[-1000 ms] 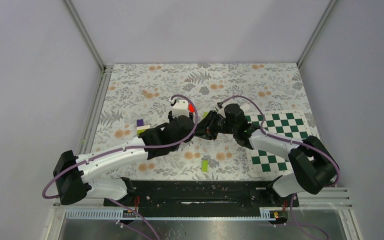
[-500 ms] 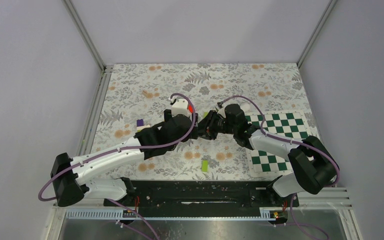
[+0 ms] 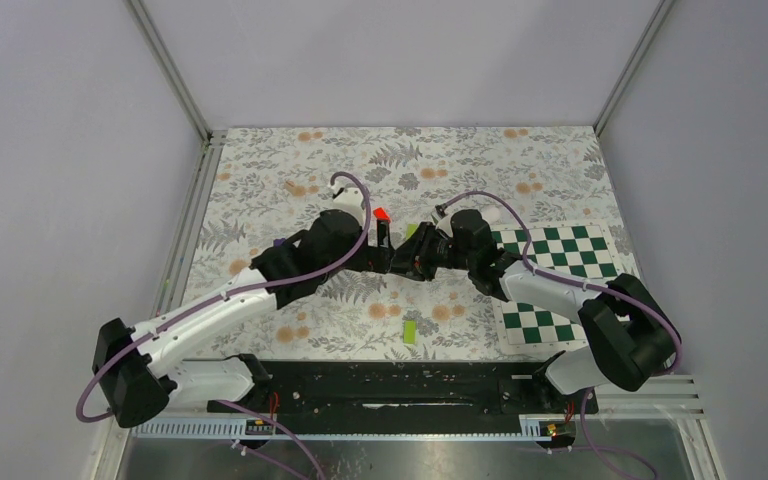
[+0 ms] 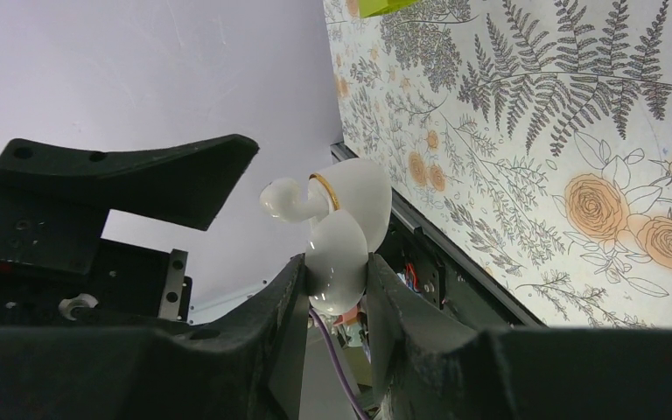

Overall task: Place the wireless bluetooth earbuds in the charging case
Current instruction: Adjust the left earbud in the left side groove of the charging case.

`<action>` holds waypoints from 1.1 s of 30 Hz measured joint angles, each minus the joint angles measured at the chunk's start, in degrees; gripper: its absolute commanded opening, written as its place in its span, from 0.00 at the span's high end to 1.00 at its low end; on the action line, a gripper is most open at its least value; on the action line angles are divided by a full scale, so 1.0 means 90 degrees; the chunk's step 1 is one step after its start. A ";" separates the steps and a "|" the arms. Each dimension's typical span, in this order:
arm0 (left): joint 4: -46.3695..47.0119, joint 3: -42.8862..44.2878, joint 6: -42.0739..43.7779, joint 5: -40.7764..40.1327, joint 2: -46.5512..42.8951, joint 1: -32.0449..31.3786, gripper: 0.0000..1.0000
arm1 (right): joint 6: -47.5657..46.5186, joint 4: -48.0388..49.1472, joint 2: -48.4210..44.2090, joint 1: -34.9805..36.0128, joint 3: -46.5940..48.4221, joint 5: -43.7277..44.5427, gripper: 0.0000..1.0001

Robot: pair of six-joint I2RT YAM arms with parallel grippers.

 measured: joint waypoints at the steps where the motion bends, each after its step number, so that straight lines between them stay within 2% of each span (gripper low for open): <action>1: 0.0070 -0.0104 0.0024 0.0143 -0.0073 0.0080 0.11 | 0.0000 0.0000 0.0000 0.0000 -0.0002 0.0000 1.00; 10: 0.0318 -0.0248 0.0379 0.0857 -0.0180 0.0126 0.12 | -0.0034 -0.0005 -0.0002 0.0000 -0.0024 -0.0007 1.00; 33: 0.0554 0.0095 0.0685 0.1353 0.0624 0.0163 0.12 | -0.0087 -0.0364 -0.0002 -0.0073 -0.0143 0.0121 1.00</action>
